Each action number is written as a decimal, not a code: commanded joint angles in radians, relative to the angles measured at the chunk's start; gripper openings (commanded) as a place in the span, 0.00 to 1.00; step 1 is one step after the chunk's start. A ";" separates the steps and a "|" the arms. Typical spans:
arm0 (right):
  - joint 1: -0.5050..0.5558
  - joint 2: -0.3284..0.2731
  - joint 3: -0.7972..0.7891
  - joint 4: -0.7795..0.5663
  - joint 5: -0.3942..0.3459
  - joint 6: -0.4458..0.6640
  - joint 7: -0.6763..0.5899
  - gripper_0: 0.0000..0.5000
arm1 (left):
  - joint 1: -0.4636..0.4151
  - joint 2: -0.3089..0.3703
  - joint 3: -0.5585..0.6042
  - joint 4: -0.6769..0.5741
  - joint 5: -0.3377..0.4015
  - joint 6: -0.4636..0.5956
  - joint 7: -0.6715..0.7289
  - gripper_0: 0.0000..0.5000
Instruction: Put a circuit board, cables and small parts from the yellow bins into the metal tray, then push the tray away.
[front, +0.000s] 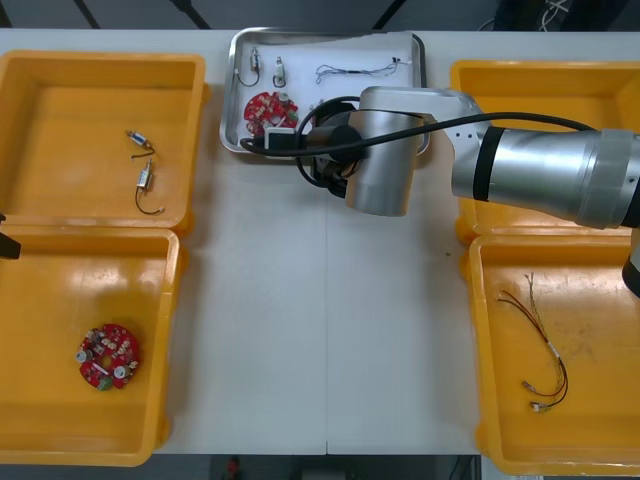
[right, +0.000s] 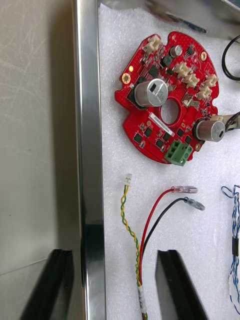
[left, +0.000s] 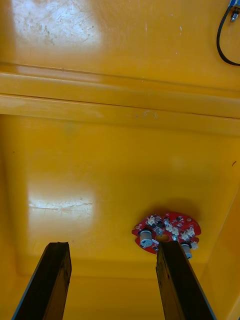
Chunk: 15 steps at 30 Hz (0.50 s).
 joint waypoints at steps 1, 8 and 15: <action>-0.058 0.011 0.010 -0.025 0.000 0.048 0.025 1.00 | 0.017 0.052 0.023 -0.018 -0.009 -0.010 -0.044 1.00; -0.056 -0.004 -0.036 -0.106 -0.049 0.158 0.011 1.00 | 0.017 0.052 0.023 -0.018 -0.009 -0.010 -0.044 1.00; -0.056 -0.057 -0.151 -0.270 -0.155 0.353 -0.004 1.00 | 0.017 0.052 0.023 -0.018 -0.009 -0.010 -0.044 1.00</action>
